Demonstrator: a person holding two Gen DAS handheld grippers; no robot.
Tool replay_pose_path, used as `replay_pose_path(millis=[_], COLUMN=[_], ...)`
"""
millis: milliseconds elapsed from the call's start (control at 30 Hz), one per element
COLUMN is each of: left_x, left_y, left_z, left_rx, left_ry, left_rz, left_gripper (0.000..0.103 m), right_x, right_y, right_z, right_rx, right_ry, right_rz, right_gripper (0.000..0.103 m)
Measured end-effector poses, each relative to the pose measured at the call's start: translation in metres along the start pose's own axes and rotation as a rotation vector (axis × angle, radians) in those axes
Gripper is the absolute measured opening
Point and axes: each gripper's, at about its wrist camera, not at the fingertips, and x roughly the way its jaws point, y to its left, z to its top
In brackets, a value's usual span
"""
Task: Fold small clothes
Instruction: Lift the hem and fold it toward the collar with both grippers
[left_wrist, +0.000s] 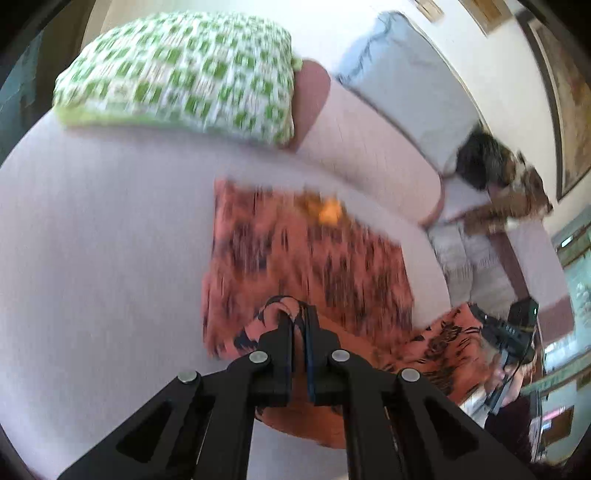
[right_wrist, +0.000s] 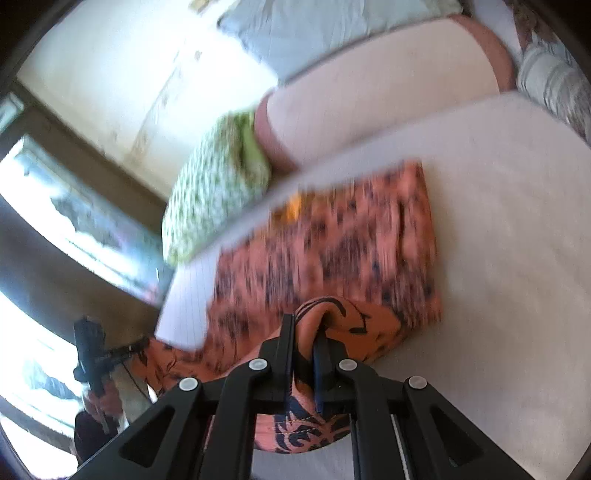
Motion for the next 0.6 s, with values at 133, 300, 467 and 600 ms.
replay_pose_path(millis=[133, 300, 467, 600], left_x=[0.056, 0.154, 0.193, 0.137], left_y=[0.007, 0.051, 0.082, 0.077], left_z=[0.092, 0.139, 0.128, 0.122], left_rx=[-0.049, -0.182, -0.3, -0.424], left_ry=[-0.027, 0.047, 0.052, -0.196], left_rz=[0.021, 0.183, 0.228, 0.13], left_gripper=[0.005, 0.008, 0.011, 0.029], right_x=[0.042, 0.132, 0.185, 0.159], right_y=[-0.03, -0.096, -0.152, -0.152], right_z=[0.074, 0.124, 0.121, 0.115], right_rx=[0.106, 0.243, 0.391, 0.359], right_ry=[-0.075, -0.072, -0.043, -0.133], right_rz=[-0.046, -0.095, -0.041, -0.026], right_gripper=[0.008, 0.012, 0.012, 0.012])
